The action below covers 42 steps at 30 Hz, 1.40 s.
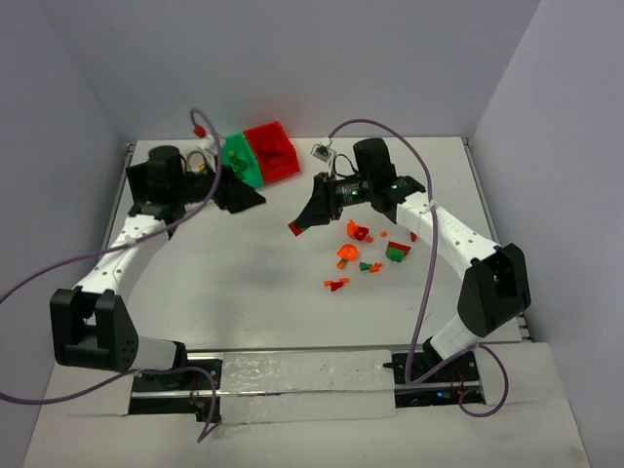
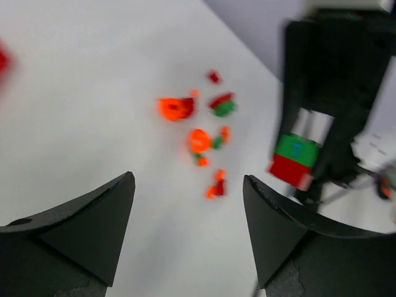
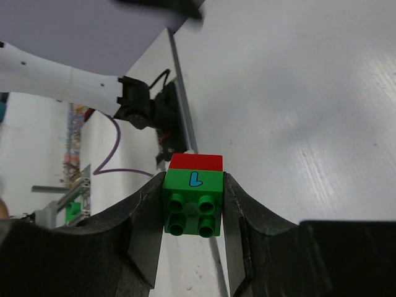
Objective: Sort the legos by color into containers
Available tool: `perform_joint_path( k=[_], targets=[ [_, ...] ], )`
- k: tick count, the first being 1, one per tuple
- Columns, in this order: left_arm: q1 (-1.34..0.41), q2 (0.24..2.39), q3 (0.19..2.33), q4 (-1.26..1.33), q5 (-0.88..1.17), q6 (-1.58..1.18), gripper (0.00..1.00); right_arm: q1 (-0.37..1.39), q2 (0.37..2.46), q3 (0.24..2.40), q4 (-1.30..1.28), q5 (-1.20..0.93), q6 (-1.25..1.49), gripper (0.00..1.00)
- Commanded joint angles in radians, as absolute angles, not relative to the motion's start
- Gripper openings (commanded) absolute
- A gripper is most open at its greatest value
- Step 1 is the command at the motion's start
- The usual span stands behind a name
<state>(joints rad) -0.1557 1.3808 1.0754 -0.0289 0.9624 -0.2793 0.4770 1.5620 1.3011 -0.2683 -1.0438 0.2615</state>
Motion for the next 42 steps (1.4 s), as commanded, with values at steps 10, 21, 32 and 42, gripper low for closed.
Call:
perform_joint_path(
  k=[10,21,32,42],
  targets=[
    [-0.332,1.342,0.978,0.170,1.200,-0.490,0.81,0.500,1.552,1.287,-0.150,-1.146,0.336,0.00],
    [-0.398,1.362,0.992,0.201,1.189,-0.517,0.80,0.508,1.558,1.289,-0.134,-1.168,0.355,0.00],
    [-0.400,1.368,0.973,0.322,1.191,-0.621,0.45,0.508,1.560,1.284,-0.134,-1.171,0.362,0.02],
    [-0.387,1.341,0.960,0.260,1.225,-0.584,0.00,0.492,1.561,1.304,-0.231,-1.131,0.318,0.58]
  ],
)
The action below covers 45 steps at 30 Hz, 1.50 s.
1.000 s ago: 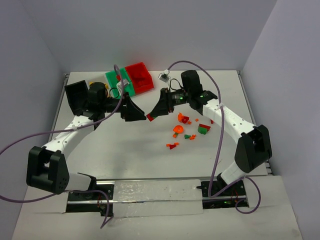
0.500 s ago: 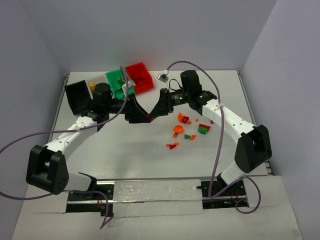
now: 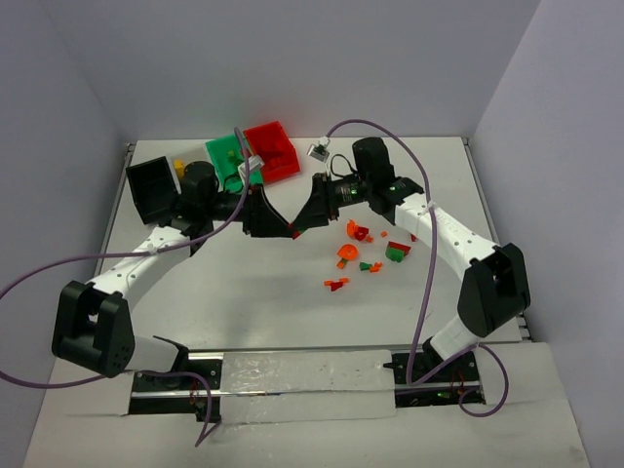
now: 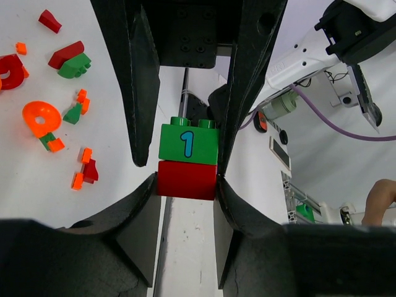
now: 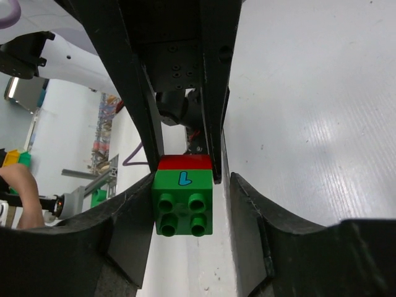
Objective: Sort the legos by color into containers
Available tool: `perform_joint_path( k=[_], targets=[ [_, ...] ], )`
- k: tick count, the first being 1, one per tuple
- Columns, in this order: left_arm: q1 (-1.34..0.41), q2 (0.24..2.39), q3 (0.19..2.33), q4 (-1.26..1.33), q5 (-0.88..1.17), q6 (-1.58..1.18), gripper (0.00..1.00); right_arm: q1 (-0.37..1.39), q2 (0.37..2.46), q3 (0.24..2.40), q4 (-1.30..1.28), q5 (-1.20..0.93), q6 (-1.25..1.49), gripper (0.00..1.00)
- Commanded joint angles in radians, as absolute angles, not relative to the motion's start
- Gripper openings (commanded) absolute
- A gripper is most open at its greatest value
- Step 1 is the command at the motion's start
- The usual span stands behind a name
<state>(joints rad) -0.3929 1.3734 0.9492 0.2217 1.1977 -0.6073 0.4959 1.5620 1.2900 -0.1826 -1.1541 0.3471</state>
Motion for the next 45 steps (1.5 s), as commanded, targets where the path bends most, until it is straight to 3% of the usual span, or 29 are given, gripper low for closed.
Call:
perform_joint_path(
  k=[1,12,21,23,26,30,31,33,36,41,45],
  targets=[
    [-0.384,1.338,0.956,0.254,1.228,-0.578,0.00,0.485,1.559,1.299,-0.232,-1.132,0.317,0.58],
    [-0.374,1.329,0.954,0.167,1.232,-0.506,0.00,0.463,1.552,1.295,-0.228,-1.149,0.313,0.50],
    [-0.346,1.345,0.957,0.094,1.225,-0.430,0.00,0.441,1.540,1.283,-0.214,-1.161,0.314,0.07],
    [-0.322,1.354,0.961,0.056,1.219,-0.395,0.00,0.428,1.532,1.282,-0.215,-1.158,0.313,0.01],
    [-0.280,1.379,0.983,-0.093,1.185,-0.245,0.00,0.396,1.521,1.277,-0.214,-1.156,0.309,0.00],
    [-0.233,1.458,1.110,-0.260,0.884,-0.021,0.00,0.336,1.497,1.270,-0.241,-1.111,0.282,0.00],
    [-0.233,1.469,1.112,-0.259,0.875,-0.020,0.00,0.328,1.494,1.270,-0.242,-1.109,0.272,0.00],
    [-0.241,1.508,1.164,-0.182,0.594,-0.012,0.00,0.317,1.489,1.269,-0.284,-1.035,0.238,0.00],
    [-0.265,1.634,1.320,-0.120,0.343,-0.011,0.00,0.316,1.479,1.259,-0.293,-0.971,0.221,0.00],
    [-0.272,1.967,1.764,-0.197,0.175,0.009,0.01,0.316,1.475,1.270,-0.312,-0.926,0.207,0.00],
    [-0.273,2.161,1.984,-0.181,0.118,0.035,0.04,0.315,1.474,1.276,-0.330,-0.903,0.191,0.00]
  ],
)
